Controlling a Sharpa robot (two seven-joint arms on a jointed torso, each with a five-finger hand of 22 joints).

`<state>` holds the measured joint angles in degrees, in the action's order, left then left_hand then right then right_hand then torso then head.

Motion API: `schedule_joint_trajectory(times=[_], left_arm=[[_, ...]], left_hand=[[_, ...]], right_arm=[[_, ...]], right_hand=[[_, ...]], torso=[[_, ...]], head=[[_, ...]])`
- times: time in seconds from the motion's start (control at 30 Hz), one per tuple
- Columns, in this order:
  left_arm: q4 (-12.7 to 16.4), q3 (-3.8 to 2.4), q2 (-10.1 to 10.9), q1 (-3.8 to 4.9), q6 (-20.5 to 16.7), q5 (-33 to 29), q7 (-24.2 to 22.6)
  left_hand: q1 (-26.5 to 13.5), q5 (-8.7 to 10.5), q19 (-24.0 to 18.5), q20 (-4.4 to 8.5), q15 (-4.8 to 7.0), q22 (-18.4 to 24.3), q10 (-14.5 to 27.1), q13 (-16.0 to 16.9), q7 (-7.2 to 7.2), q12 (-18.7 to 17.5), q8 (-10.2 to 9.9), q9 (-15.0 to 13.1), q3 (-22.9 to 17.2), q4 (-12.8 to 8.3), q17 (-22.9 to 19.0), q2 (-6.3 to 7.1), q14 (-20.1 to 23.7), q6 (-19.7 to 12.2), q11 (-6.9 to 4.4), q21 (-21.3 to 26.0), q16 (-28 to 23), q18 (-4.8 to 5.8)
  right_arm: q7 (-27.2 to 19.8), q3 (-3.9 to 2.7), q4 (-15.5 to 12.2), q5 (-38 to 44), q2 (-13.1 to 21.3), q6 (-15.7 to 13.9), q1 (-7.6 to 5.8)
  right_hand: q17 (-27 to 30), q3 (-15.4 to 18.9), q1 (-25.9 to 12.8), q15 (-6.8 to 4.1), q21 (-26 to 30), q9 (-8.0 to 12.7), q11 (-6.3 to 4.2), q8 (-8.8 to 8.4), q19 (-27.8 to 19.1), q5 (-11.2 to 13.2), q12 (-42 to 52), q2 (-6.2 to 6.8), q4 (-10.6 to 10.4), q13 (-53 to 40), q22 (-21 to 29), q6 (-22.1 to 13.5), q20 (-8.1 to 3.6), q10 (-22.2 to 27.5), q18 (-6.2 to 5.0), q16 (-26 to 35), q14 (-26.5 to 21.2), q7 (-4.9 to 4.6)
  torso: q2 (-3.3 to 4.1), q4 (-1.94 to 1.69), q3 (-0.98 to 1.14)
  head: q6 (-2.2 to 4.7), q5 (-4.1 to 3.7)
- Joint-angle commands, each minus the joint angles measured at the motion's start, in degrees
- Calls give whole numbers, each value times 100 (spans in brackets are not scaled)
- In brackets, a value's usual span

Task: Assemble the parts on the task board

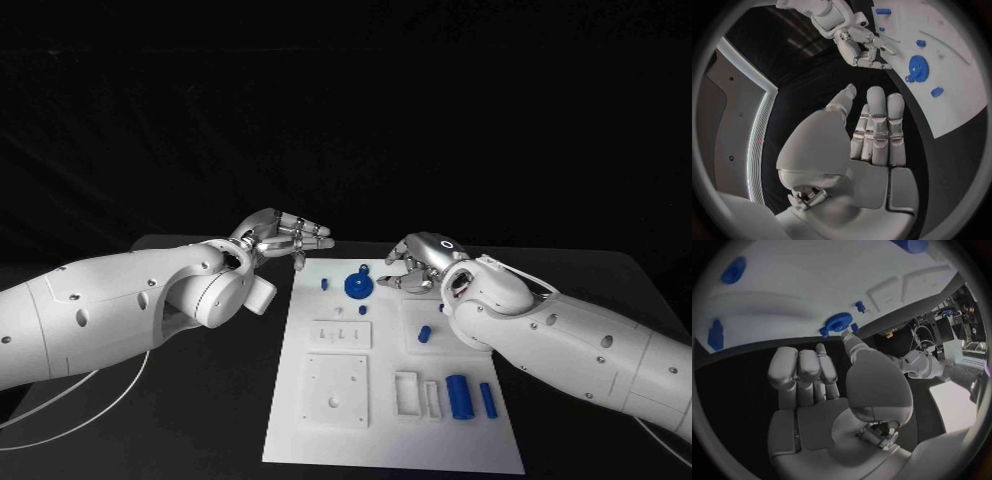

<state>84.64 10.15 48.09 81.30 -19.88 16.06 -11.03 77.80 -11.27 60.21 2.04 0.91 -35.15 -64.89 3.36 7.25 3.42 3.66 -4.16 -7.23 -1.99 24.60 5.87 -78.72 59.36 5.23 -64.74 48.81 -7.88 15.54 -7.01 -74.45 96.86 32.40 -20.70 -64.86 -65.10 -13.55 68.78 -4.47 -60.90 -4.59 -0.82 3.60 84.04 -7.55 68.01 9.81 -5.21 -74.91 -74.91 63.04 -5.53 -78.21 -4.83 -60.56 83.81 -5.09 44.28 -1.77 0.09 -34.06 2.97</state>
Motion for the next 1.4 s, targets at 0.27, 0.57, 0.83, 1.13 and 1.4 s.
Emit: schedule_joint_trajectory(times=[0.27, 0.57, 0.83, 1.13, 1.4], left_arm=[[-99, -2, -3, -2, -6, -60, -171], [-155, -1, 6, -40, 29, -81, -263], [-193, -1, 1, -73, 78, -84, -282], [-232, -1, -20, -98, 141, -84, -283], [-250, -1, -36, -106, 178, -84, -279]], left_hand=[[15, -24, -39, -12, 6, 16, -22, 9, -16, 4, -2, -5, -52, 5, -14, -84, -15, -6, -21, -9, 28, -86], [-11, -35, -17, 0, 19, 26, -193, 6, -15, 0, -2, -3, -130, -4, -10, -100, -38, 63, -51, -6, 45, -83], [-59, -40, -14, 30, 46, 34, -363, 5, -25, -3, -2, 0, -269, -20, 1, -72, -50, 98, -94, 1, 60, -60], [-70, -36, -21, 16, 26, 38, -210, 5, -17, -2, -4, 3, -287, -40, 2, -44, -44, 57, -55, 8, 59, -60], [-48, -37, -38, 3, 20, 47, -75, 6, -20, -4, -3, 0, -238, -65, -4, -50, -38, 16, -34, 24, 52, -67]], right_arm=[[-821, -310, -215, -1353, 700, 147, -8], [-1709, -438, 132, -2094, 1124, 553, -8], [-2073, -466, 586, -2289, 1208, 813, -7], [-2256, -470, 990, -2324, 1096, 956, 25], [-2318, -470, 1292, -2327, 947, 1024, 95]], right_hand=[[13, -25, 250, 19, 41, 31, 52, 3, 304, -285, -7, -87, 504, -117, -771, -48, 16, 32, 3, 54, -24, -32], [-54, 182, 402, 34, 26, 54, 64, 0, 278, -1084, 2, -238, 1173, -127, -775, -82, 29, 51, 11, 19, -31, -53], [-68, 345, 373, 52, -4, 78, 86, -2, 260, -1326, -14, -325, 1477, -112, -780, -187, 49, 76, 10, 39, -35, -91], [-70, 390, 458, 55, -18, 81, 85, 0, 247, -1391, -30, -366, 1661, -98, -782, -360, 54, 97, 4, 56, -39, -104], [-74, 324, 486, 44, -12, 81, 70, -2, 233, -1437, -43, -381, 1790, -90, -778, -450, 45, 111, 10, 70, -46, -99]], torso=[[-79, 107, 68], [-96, 136, 134], [-95, 148, 178], [-89, 145, 204], [-88, 132, 192]], head=[[41, 6], [43, -12], [38, -2], [30, -3], [9, -15]])
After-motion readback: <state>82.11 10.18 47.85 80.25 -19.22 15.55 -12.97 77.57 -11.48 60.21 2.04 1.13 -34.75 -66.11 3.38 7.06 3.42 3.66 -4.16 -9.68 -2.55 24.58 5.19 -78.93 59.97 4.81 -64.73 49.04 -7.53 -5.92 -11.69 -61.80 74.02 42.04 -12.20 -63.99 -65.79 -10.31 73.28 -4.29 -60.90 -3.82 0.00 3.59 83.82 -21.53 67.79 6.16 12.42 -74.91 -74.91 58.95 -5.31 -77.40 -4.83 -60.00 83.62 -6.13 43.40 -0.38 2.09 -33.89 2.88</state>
